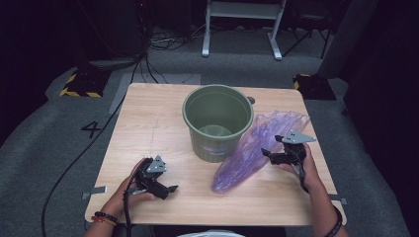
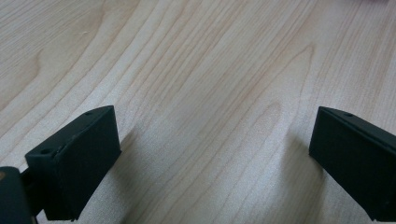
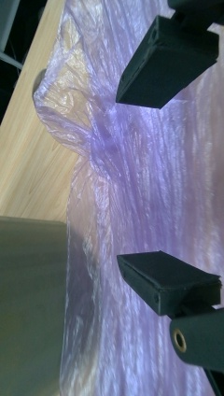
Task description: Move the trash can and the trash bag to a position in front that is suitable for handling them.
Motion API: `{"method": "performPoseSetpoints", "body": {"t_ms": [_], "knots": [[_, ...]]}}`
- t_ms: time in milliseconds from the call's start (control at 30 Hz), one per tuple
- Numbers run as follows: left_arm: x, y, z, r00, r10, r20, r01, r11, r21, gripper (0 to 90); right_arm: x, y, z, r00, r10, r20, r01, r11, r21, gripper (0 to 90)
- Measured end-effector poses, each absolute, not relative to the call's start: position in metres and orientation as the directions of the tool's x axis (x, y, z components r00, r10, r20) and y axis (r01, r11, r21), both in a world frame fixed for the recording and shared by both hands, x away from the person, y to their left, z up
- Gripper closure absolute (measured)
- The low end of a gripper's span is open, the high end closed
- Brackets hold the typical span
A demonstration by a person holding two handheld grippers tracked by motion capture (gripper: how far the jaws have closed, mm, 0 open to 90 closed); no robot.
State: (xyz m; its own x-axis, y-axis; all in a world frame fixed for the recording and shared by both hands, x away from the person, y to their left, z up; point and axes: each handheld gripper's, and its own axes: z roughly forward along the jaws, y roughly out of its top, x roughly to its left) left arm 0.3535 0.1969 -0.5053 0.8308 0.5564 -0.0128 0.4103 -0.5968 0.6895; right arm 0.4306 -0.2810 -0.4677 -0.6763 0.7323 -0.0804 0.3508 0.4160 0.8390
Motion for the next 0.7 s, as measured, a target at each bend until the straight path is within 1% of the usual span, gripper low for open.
{"method": "performPoseSetpoints", "body": {"t_ms": [133,200,333,700], "knots": [[0.353,0.197,-0.505,0.83,0.557,-0.013,0.411,-0.596,0.69,1.6,0.44,-0.275,-0.477,-0.684,0.725,-0.083,0.371,0.443,0.816,20.0],[0.353,0.197,-0.505,0.829,0.56,-0.012,0.412,-0.596,0.689,1.6,0.447,-0.272,-0.488,-0.684,0.724,-0.092,0.397,0.474,0.786,21.6],[0.353,0.197,-0.505,0.828,0.56,-0.013,0.413,-0.595,0.69,1.6,0.452,-0.267,-0.499,-0.688,0.72,-0.087,0.426,0.499,0.755,22.3],[0.354,0.196,-0.505,0.824,0.566,-0.013,0.417,-0.592,0.689,1.7,0.458,-0.266,-0.502,-0.667,0.744,-0.034,0.48,0.464,0.745,20.8]]}}
